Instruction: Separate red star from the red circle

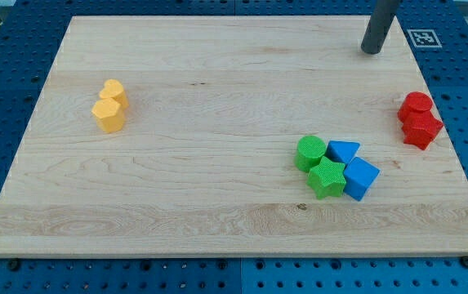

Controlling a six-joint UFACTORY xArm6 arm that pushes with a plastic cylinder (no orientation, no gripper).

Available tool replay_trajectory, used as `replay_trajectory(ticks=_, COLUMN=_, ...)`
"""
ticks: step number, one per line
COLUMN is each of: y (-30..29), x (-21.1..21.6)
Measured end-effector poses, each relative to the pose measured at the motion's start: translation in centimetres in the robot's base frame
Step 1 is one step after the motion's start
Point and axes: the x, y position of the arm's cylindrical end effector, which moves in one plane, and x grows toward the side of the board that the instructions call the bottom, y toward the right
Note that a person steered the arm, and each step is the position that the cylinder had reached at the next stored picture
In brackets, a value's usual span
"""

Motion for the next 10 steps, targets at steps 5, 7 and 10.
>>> replay_trajectory(ticks=5, y=11.8, x=13.6)
replay_trajectory(ticks=7, y=9.7, x=18.5)
replay_trajectory(ticks=10, y=-7.5, x=18.1)
